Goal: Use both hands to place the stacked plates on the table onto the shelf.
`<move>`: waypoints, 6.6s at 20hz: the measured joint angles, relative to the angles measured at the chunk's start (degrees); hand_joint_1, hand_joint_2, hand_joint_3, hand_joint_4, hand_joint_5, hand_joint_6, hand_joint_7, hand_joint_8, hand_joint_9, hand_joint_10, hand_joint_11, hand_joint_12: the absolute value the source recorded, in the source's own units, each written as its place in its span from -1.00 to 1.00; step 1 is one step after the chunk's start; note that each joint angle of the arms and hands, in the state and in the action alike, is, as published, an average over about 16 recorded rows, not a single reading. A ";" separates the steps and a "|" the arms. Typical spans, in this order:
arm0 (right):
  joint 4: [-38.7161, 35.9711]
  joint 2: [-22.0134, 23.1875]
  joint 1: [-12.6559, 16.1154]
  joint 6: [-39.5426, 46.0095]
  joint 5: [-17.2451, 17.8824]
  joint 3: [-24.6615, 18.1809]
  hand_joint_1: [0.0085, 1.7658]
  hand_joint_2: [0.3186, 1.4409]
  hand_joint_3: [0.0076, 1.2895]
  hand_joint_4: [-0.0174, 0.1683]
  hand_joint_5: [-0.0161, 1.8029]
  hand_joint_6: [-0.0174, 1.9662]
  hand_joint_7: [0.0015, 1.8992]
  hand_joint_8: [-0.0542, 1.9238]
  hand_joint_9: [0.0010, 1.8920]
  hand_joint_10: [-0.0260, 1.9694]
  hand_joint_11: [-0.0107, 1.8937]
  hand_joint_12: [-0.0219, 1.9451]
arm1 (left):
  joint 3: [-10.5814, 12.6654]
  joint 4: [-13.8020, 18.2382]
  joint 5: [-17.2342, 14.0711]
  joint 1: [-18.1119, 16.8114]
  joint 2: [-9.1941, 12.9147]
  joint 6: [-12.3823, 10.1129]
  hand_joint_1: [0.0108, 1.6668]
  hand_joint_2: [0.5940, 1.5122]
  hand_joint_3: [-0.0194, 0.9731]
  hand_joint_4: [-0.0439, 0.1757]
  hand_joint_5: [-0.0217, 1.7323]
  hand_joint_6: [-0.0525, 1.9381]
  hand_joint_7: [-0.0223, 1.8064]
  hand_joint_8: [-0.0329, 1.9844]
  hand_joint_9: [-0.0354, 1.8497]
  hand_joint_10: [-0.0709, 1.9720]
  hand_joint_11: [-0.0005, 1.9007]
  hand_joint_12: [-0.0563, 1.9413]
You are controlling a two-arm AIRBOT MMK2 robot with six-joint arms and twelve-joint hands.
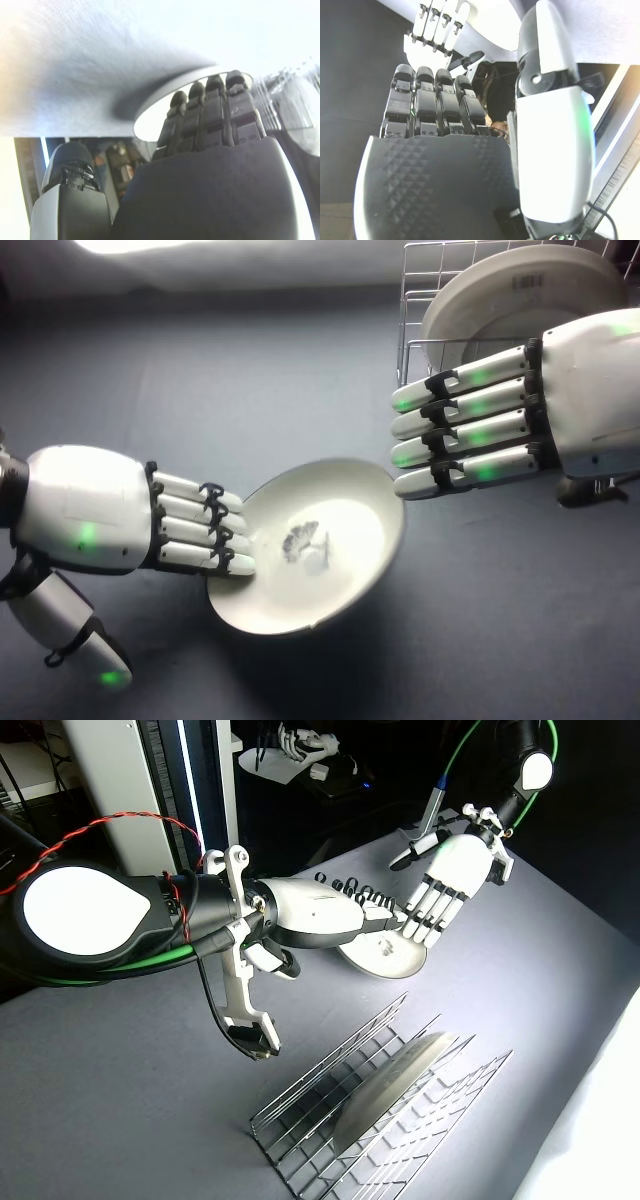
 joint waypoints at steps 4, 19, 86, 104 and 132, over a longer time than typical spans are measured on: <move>0.68 -0.50 -0.46 0.13 -1.33 -0.63 0.44 0.14 -0.98 -0.78 -0.97 -0.96 -0.98 -0.93 -0.98 -0.95 -0.97 -0.85 | 0.25 -0.24 0.43 0.93 -0.22 0.13 -1.00 0.02 -0.92 -0.62 -0.98 -0.96 -0.96 -0.95 -0.95 -0.93 -0.98 -0.97; 9.67 -5.35 -3.72 0.60 -14.23 -5.76 0.59 0.14 -0.98 -0.77 -0.97 -0.96 -0.98 -0.93 -0.98 -0.96 -0.97 -0.48 | 0.50 -0.55 0.75 1.72 -0.33 0.16 -1.00 0.02 -0.92 -0.62 -0.99 -0.97 -0.96 -0.95 -0.96 -0.94 -0.98 -0.97; 22.00 -14.09 -1.23 0.24 -19.68 -3.33 0.57 0.17 -0.99 -0.84 -0.09 -0.14 -0.04 -0.09 0.00 0.20 0.01 0.39 | -1.63 2.13 -3.03 -12.28 8.42 -5.52 -1.00 0.03 -0.92 -0.58 -0.97 -0.93 -0.96 -0.95 -0.94 -0.92 -0.99 -0.93; 59.00 -2.64 7.99 0.21 -25.39 -12.56 0.57 0.21 -0.99 -0.85 0.02 -0.06 0.06 -0.02 0.07 0.21 0.02 0.39 | 0.56 2.41 -4.52 -15.36 12.68 -8.30 -1.00 0.01 -0.92 -0.58 -0.96 -0.93 -0.96 -0.95 -0.94 -0.92 -0.98 -0.93; 74.70 2.99 2.57 0.05 -26.90 -6.80 0.57 0.22 -0.99 -0.89 -0.03 -0.06 0.01 0.08 0.05 0.24 0.00 0.44 | 2.76 5.20 -4.69 -16.84 10.76 -8.90 -1.00 0.01 -0.92 -0.58 -0.95 -0.93 -0.96 -0.95 -0.94 -0.92 -0.98 -0.93</move>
